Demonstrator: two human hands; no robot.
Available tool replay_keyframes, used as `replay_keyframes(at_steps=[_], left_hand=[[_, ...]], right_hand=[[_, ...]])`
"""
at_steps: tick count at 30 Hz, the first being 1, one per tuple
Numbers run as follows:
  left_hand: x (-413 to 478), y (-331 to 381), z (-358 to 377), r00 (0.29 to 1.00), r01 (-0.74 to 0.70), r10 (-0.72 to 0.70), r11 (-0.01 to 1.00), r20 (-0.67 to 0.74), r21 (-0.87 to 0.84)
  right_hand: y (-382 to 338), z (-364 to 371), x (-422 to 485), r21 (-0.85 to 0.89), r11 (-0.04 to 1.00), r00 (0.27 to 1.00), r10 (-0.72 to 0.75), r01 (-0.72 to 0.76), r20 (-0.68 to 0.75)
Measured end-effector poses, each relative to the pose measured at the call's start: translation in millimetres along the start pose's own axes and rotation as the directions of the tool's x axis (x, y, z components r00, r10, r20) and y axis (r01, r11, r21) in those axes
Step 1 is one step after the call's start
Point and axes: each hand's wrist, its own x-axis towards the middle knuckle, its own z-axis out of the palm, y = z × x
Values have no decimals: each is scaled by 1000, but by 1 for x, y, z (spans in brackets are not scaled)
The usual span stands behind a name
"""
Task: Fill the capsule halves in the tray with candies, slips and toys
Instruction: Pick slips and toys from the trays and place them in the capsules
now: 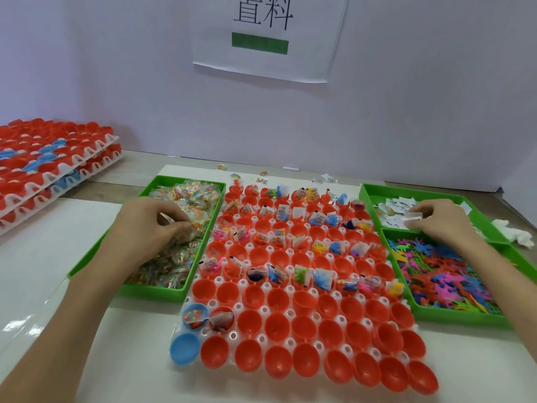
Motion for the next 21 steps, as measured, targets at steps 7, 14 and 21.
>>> replay_keyframes(at_steps=[7,14,21], left_hand=[[1,-2,3,998,-52,51,998,-24,-30],[-2,-2,5,996,-50,44,997,-83,-66],[-6,2,1,988,9,-28,993,-150,-120]], right_hand=[[-1,-6,-11,78,996,988,-39,51,-150],[0,-14,-23,159,986,977,-16,51,-214],[1,-29,-37,172,981,963,-46,94,-267]])
